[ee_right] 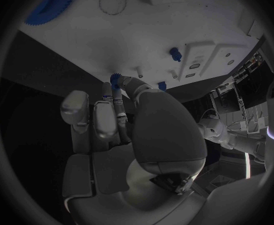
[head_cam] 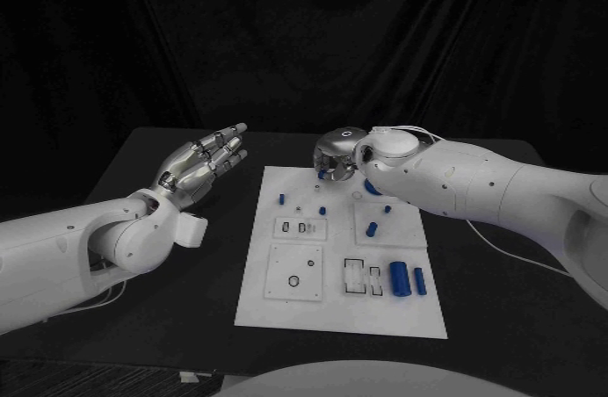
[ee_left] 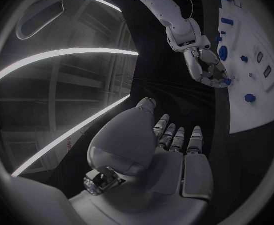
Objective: Assemble the parts on the task board
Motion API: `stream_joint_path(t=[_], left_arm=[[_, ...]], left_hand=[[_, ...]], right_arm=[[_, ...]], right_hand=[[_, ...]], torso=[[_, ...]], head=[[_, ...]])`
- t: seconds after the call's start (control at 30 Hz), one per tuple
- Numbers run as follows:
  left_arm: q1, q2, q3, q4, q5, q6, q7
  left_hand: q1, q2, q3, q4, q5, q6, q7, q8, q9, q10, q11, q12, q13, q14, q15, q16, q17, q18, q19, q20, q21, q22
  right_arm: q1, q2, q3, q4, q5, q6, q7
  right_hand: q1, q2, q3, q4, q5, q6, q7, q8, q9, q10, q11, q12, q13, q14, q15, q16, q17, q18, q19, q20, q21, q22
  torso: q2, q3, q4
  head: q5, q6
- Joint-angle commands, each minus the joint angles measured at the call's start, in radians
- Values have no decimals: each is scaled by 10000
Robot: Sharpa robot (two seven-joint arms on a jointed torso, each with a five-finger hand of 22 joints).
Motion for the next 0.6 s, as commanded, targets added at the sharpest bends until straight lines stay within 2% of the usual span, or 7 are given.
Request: stream_joint_path(t=[0.03,0.07,0.13,0.2,0.23,0.3,0.6], left_arm=[[31,7,11,17,-9,84,173],[31,5,11,18,-9,86,170],[31,2,11,18,-9,86,165],[31,3,11,14,-9,89,163],[31,4,11,11,-9,92,161],[30,10,11,3,-9,100,157],[29,25,10,-32,-9,132,136]], left_hand=[[12,-51,-15,-4,37,38,19,48,14,-2,62,50,15,26,22,32,0,113,22,29,5,12],[12,-51,-15,-4,37,38,19,48,14,-2,62,50,15,26,22,32,0,113,22,29,5,12],[19,-36,-4,-6,41,41,25,50,14,-2,68,49,14,26,25,33,1,113,23,31,6,13],[19,-36,-4,-6,41,41,25,50,14,-2,68,49,14,26,25,33,1,113,23,31,6,13],[27,-24,7,-9,45,43,30,53,14,-2,72,53,14,25,27,31,0,112,25,34,7,14],[27,-24,7,-9,45,43,30,53,14,-2,72,53,14,25,27,31,0,112,25,34,7,14],[59,3,42,-30,62,52,45,61,14,-3,83,61,14,26,33,34,1,112,27,42,9,15]], right_arm=[[-31,17,1,-41,-28,192,-348],[-32,21,1,-48,-28,226,-373],[-32,25,1,-57,-28,295,-426],[-33,29,1,-65,-28,343,-466],[-33,31,1,-69,-28,361,-482],[-34,34,1,-75,-28,387,-512],[-35,20,1,-65,-28,361,-552]], right_hand=[[-19,35,39,7,27,-178,25,-142,-42,-156,41,-114,-23,-61,59,-74,-49,-116,-82,13,-52,-13],[-42,14,68,14,23,-370,-11,-288,-94,-321,83,-225,-50,-100,90,-105,-94,-103,-144,38,-112,-56],[-58,-7,93,16,4,-471,-19,-383,-130,-463,105,-320,-74,-140,113,-136,-139,-92,-197,61,-160,-84],[-104,-49,114,35,-216,-810,-108,-625,-241,-729,158,-495,-122,-206,163,-189,-216,-72,-284,98,-247,-141],[-116,-84,138,34,-302,-1151,-266,-853,-357,-891,204,-609,-150,-249,193,-216,-258,-65,-334,132,-294,-161],[-123,-106,144,29,-338,-1244,-304,-930,-404,-939,218,-651,-154,-270,205,-222,-270,-58,-364,152,-323,-173],[-175,-102,37,27,-1049,-1513,-396,-1209,-620,-1227,230,-844,-133,-370,241,-256,-341,-29,-466,207,-433,-161]], torso=[[-8,-9,-8],[-10,-8,-9],[-14,-4,-9],[-15,-1,-9],[-20,0,-9],[-27,2,-6],[-44,2,-2]], head=[[26,-9],[33,-14],[35,-17],[31,-26],[37,-34],[39,-53],[48,-94]])
